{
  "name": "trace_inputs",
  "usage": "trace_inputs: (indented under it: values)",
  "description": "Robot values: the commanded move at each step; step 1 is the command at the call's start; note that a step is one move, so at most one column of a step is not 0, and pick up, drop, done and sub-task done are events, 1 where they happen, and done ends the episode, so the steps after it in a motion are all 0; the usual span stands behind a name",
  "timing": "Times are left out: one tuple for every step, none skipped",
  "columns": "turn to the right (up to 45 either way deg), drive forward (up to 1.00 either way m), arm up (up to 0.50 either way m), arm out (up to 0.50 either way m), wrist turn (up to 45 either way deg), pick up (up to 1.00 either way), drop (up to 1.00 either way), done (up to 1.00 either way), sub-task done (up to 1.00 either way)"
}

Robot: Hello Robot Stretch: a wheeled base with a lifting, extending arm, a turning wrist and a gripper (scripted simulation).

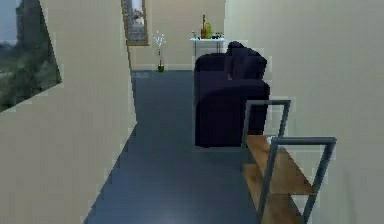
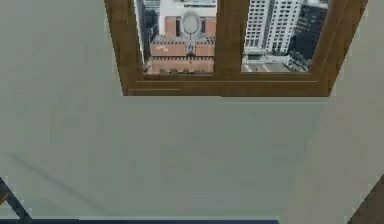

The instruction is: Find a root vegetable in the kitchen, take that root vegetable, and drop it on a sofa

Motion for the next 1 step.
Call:
trace_inputs:
  values:
    - [-27.0, 0.00, 0.00, 0.00, 0.0, 0.00, 0.00, 0.00, 0.00]
